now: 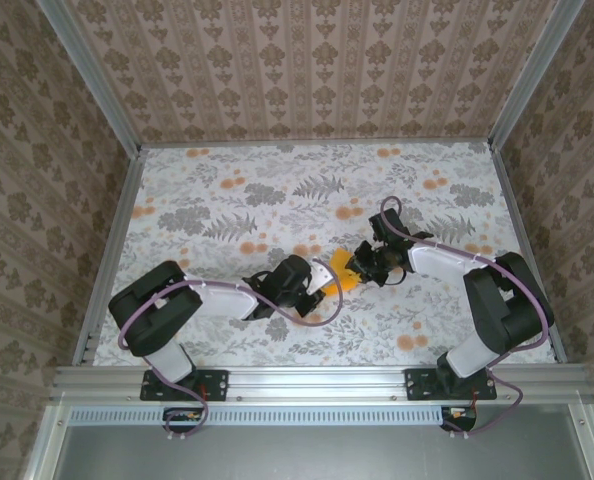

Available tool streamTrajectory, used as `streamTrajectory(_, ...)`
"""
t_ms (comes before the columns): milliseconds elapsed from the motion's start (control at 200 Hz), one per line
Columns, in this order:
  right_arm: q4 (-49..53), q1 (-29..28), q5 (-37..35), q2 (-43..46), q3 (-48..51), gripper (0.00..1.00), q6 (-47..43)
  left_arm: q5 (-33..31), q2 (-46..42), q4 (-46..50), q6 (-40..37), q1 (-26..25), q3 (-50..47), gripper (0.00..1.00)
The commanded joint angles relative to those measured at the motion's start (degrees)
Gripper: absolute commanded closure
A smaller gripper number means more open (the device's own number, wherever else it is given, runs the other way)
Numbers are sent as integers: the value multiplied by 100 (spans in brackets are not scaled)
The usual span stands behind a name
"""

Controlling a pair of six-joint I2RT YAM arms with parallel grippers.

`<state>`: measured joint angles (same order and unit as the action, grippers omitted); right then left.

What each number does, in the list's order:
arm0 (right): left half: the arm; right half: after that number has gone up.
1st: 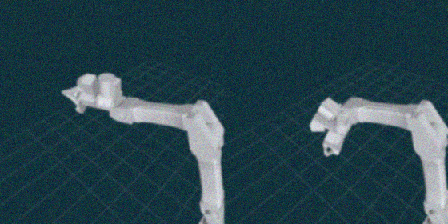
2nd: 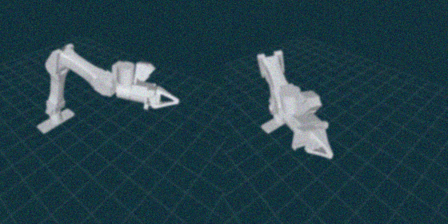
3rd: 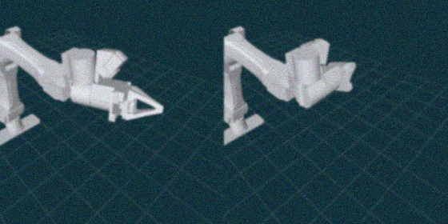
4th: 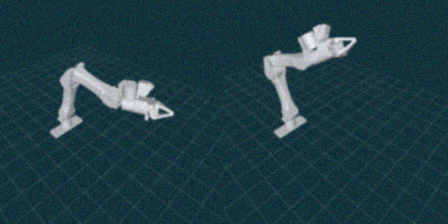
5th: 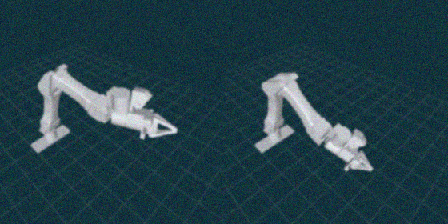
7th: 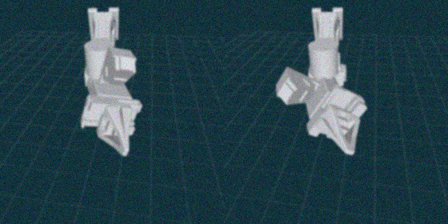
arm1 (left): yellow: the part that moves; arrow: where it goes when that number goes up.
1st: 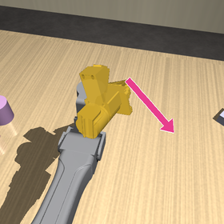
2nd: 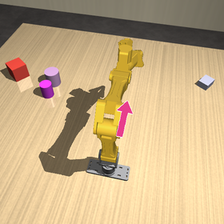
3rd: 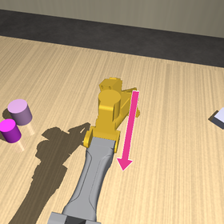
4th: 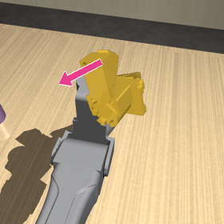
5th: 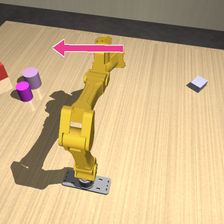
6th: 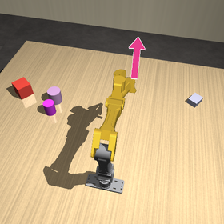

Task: Fold a paper plane with a square sheet of paper (pick it up from the middle)
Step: Fourth fold the wing at the center of the table.

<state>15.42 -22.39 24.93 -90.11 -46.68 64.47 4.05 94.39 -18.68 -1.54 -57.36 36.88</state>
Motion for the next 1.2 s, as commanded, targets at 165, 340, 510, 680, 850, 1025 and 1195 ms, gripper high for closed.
streamTrajectory(165, 102, 0, 267, 19, -35, 94, 192, 315, -3, 164, -189, -26, 446, 74)
streamTrajectory(340, 144, 4, 278, 54, -30, 93, 189, 290, 296, 257, -180, -28, 716, 73)
streamTrajectory(510, 132, 7, 311, 73, -13, 90, 198, 295, 405, 246, -82, 7, 765, 77)
streamTrajectory(680, 165, 28, 292, 99, -61, 69, 123, 269, 403, 193, 66, 55, 707, 86)
streamTrajectory(850, -208, 145, 169, 471, 185, 46, -341, 558, 301, -239, 907, 299, 460, 91)
streamTrajectory(1025, -1010, 182, -72, 1276, 862, 43, -707, 915, 229, -718, 1964, 546, 253, 93)
streamTrajectory(1195, -1827, 111, 259, 1319, 1205, 48, -708, 1070, 272, -1028, 2796, 652, 222, 92)
